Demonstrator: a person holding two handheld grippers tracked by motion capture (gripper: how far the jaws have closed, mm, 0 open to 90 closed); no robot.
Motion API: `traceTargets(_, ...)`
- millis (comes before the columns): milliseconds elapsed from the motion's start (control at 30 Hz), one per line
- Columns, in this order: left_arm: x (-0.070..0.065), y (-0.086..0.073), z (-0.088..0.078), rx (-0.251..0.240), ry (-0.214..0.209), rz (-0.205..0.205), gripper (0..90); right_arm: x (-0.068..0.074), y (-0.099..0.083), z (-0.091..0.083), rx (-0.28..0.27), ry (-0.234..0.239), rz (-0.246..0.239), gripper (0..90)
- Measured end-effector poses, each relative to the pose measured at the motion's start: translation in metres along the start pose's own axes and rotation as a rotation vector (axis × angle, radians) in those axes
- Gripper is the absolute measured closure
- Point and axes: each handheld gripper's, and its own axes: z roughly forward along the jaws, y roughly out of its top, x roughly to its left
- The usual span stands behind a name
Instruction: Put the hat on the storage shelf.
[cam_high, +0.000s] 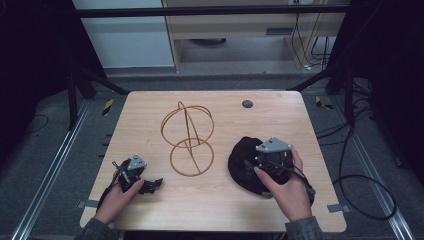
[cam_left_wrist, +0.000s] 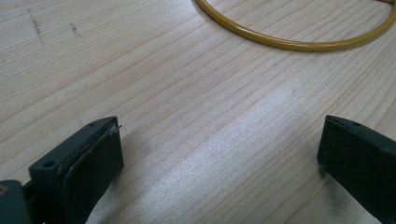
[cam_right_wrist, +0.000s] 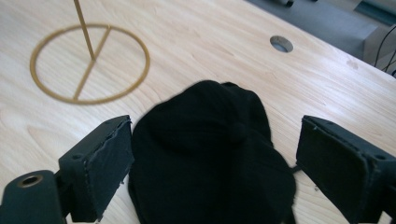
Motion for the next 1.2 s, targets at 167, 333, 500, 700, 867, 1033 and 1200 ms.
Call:
traceTargets(167, 0.0, 0.0, 0.0, 0.0, 0.001, -0.001, 0.0, -0.02, 0.007, 0.004, 0.103, 0.038, -0.042, 11.1)
traceTargets(333, -0.001, 0.001, 0.001, 0.002, 0.01, -0.009, 0.0, -0.033, 0.013, 0.01, 0.192, 0.118, -0.06, 15.5)
traceTargets(500, -0.002, 0.001, 0.001, 0.002, 0.009, -0.009, 0.0, -0.043, 0.025, 0.014, 0.266, 0.128, -0.081, 19.0)
traceTargets(700, -0.002, 0.001, 0.001, 0.002, 0.01, -0.009, 0.0, -0.056, 0.039, 0.019, 0.304, 0.117, -0.097, 23.0)
traceTargets(867, -0.002, 0.001, 0.001, -0.002, 0.01, -0.013, 0.0, -0.053, 0.043, 0.028, 0.323, 0.159, -0.108, 24.0)
traceTargets(1033, -0.003, 0.001, 0.001, -0.003, 0.009, -0.01, 0.0, -0.048, 0.049, 0.033, 0.366, 0.18, -0.119, 27.4)
traceTargets(1200, -0.003, 0.001, 0.001, -0.004, 0.008, -0.009, 0.0, -0.051, 0.052, 0.038, 0.369, 0.199, -0.108, 26.6)
